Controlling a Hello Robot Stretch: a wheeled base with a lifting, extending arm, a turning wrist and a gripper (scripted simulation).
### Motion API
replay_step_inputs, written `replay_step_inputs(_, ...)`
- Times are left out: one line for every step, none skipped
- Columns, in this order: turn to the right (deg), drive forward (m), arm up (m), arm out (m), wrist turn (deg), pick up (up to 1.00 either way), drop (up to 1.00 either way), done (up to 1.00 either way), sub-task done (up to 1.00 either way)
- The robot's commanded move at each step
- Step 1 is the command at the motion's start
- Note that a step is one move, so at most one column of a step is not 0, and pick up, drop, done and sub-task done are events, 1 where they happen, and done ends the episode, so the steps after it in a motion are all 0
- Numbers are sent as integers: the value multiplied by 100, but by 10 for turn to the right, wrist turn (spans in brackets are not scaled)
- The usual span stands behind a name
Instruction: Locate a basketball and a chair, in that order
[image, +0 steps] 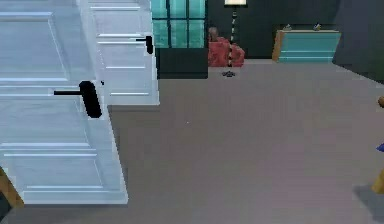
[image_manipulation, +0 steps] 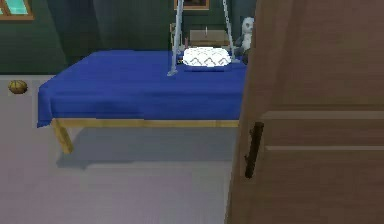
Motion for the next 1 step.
replay_step_inputs(270,0,0,0,0,0,0,0,0)
